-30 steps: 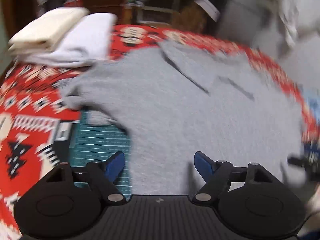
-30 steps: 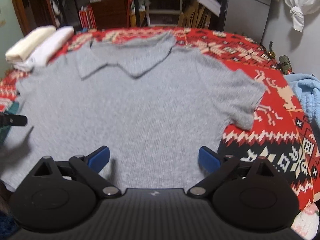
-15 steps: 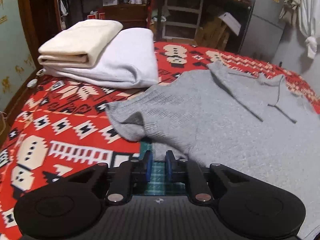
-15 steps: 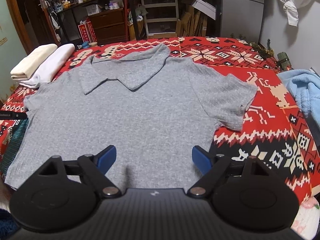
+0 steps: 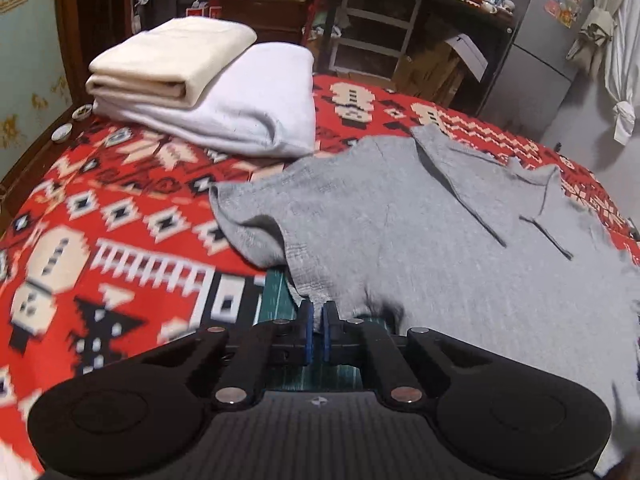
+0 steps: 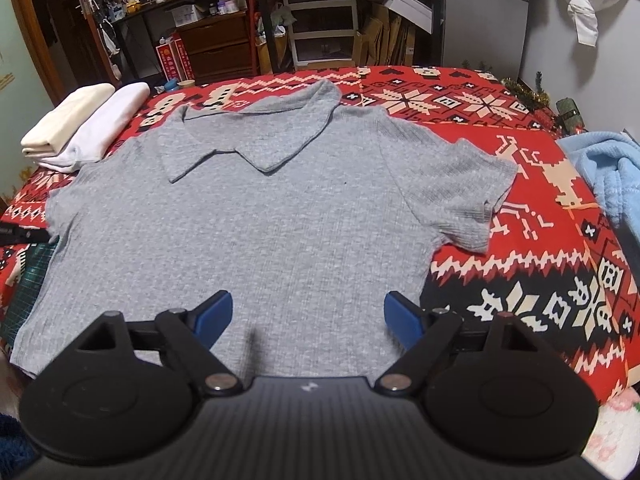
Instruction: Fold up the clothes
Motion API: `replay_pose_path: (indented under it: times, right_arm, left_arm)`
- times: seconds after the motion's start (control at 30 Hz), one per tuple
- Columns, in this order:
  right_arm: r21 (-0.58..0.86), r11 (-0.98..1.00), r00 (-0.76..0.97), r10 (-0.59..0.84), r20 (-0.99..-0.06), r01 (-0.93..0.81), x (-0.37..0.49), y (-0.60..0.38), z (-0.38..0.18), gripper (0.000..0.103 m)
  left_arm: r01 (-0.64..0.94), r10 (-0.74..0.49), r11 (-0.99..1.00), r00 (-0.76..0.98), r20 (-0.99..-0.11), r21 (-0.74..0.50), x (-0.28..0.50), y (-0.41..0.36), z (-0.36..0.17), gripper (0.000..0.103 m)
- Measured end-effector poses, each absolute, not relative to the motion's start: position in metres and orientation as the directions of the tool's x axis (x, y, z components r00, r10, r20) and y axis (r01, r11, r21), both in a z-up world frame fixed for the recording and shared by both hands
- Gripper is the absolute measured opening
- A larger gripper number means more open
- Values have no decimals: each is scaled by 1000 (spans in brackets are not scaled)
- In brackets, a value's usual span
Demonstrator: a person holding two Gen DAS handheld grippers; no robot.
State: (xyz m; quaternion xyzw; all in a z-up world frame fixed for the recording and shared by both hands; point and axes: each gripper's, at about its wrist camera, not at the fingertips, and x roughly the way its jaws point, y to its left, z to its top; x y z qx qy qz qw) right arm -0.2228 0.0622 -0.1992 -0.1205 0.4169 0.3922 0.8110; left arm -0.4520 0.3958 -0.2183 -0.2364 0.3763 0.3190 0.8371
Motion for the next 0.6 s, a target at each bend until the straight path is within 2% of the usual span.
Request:
replay_pose_path:
  times: [0.2, 0.33, 0.4, 0.47, 0.53, 0.6]
  right_arm:
    - [133, 656, 335, 536, -775, -743, -225, 65, -202, 85]
    - [134, 661, 342, 537, -771, -738, -224, 63, -200, 85]
    - [136, 668, 344, 534, -772, -731, -223, 62, -200, 85]
    - [132, 671, 349, 532, -772, -729, -223, 61, -199, 85]
    - [128, 674, 354, 529, -771, -728, -222, 60, -197, 85]
    - [123, 677, 361, 527, -770, -726, -222, 59, -196, 85]
  left_arm:
    - [-745, 388, 659, 458, -800, -108, -460, 388, -222, 1]
    - [-758, 356, 631, 469, -808, -162, -466, 395, -220, 3]
    - [-757, 365, 627, 495, -788, -185, -469, 400, -213, 11]
    - [-763, 391, 618, 508, -767, -190, -471, 410, -206, 13]
    - [-774, 423, 606, 509, -750, -184, -471, 425, -202, 26]
    - [-773, 454, 613, 512, -729, -160, -469, 444, -201, 31]
